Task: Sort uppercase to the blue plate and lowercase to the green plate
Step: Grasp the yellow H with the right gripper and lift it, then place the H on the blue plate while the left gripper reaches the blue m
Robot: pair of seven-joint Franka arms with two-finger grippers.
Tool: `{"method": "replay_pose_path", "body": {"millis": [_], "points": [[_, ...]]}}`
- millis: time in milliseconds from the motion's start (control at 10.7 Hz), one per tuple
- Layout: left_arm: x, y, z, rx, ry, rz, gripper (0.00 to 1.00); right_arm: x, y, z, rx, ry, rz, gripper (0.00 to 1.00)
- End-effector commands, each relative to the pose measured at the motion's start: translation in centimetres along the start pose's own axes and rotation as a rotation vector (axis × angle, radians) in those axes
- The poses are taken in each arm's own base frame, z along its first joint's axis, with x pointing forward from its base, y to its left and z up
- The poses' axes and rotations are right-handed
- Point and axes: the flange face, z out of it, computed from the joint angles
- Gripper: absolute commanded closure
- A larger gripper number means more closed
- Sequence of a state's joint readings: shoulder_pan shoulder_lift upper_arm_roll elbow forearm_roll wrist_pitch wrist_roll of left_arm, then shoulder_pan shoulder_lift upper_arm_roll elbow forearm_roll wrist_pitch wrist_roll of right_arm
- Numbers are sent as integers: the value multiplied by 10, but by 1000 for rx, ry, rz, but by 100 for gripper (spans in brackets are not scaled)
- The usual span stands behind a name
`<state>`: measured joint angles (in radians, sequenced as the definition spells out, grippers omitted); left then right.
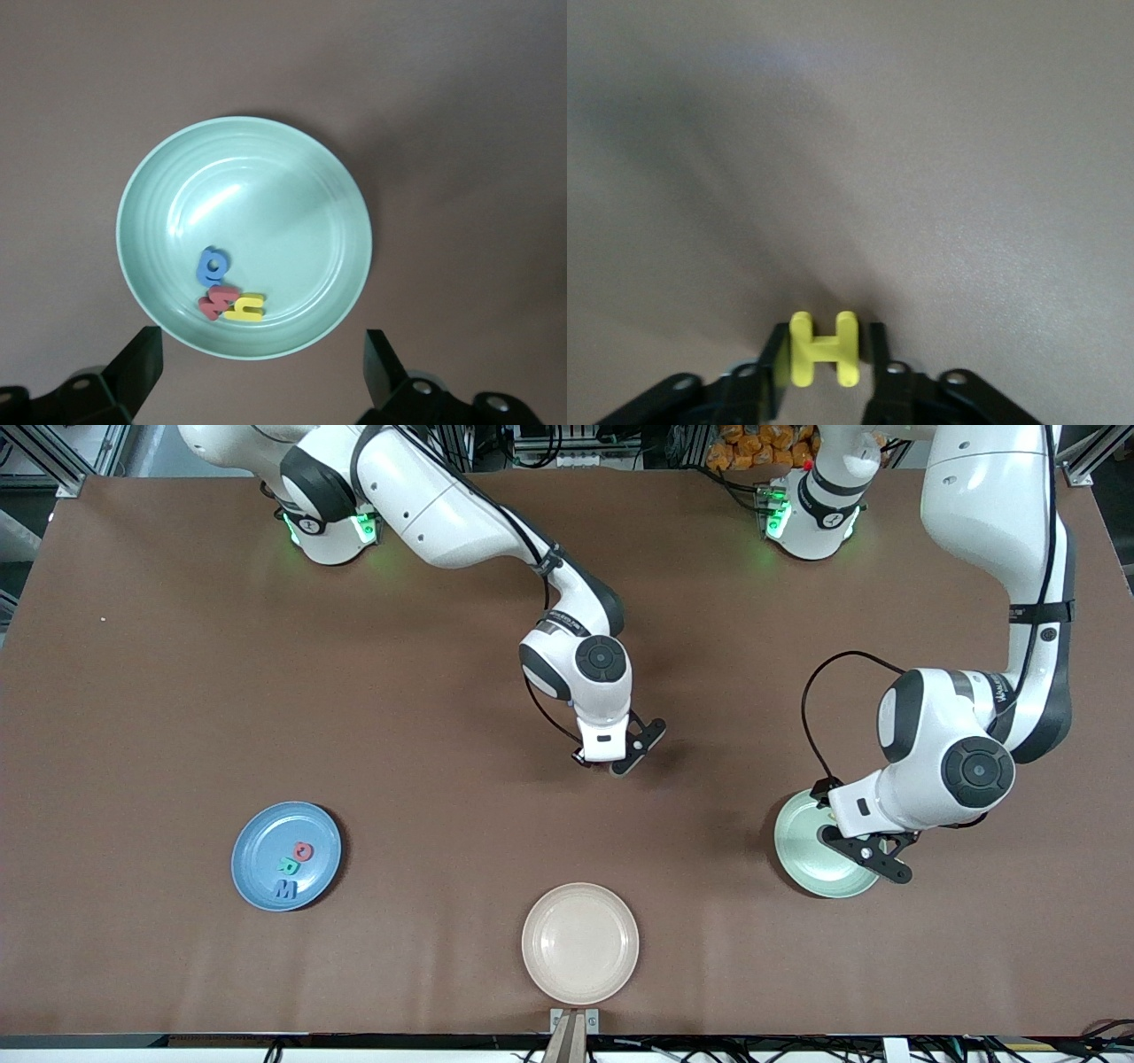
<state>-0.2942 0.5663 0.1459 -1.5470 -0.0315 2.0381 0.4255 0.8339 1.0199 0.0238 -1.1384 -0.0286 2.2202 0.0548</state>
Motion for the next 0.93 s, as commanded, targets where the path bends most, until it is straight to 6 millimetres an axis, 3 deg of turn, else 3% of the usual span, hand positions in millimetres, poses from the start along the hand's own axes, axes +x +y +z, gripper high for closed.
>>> {"method": "replay_pose_path", "body": {"millis": [0,93,187,374,467,747,841], "points": [[3,24,-8,-33,4,8,0,-2,5,-2,6,-33,3,100],[6,32,-8,-38,5,21,0,-2,15,-8,2,-45,14,100],[11,46,-6,-43,6,60,0,-2,37,-17,2,-57,46,100],[29,105,-3,-72,9,144,0,-5,110,-53,1,-75,139,100],[34,122,0,-83,9,171,0,-12,153,-72,-3,-92,191,100],[52,208,7,-112,23,312,0,-53,299,-110,-21,-126,354,100],[59,244,9,-57,46,411,0,-74,358,-121,-26,-110,436,100]]}}
